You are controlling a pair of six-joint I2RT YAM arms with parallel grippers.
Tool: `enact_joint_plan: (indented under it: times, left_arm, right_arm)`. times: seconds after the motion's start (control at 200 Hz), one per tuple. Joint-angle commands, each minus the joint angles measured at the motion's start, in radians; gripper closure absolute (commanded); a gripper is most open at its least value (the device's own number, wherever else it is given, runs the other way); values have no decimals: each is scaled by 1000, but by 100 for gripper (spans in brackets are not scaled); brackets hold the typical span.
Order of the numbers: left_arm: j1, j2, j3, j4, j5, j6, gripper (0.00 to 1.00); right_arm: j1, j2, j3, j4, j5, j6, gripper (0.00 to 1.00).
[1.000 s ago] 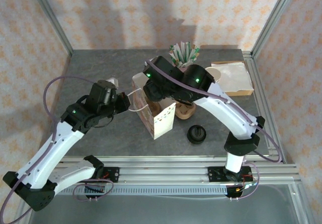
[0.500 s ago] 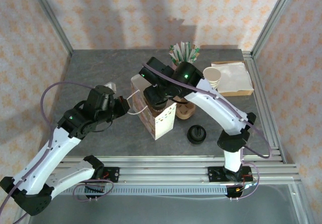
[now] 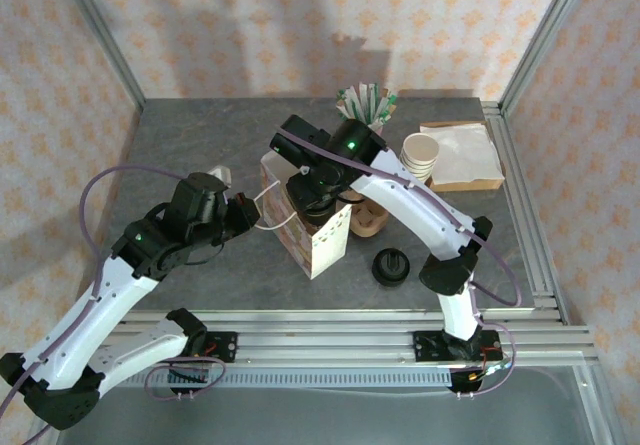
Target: Pack the takeout coffee
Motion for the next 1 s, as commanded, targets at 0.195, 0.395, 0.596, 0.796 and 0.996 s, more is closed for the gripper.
enact_joint_plan:
  times: [0.195, 0.395, 0.596, 0.796, 0.996]
  left_arm:
    - [-12, -18, -9, -10, -16, -10, 100]
    - [-13, -21, -11, -16, -18, -7, 100]
    - [-14, -23, -14, -19, -22, -5, 100]
    - [-13, -26, -13, -21, -23, -3, 100]
    - [-12, -27, -16, -18, -24, -6, 100]
  right_arm:
    - [-8, 17, -1, -58, -33, 9, 37]
    - [-7, 28, -26, -47, -65, -8, 38]
    - [-9, 29, -52, -48, -59, -19, 38]
    - [-23, 31, -77, -32, -56, -28, 38]
    - [-25, 35, -102, -6, -81, -35, 38]
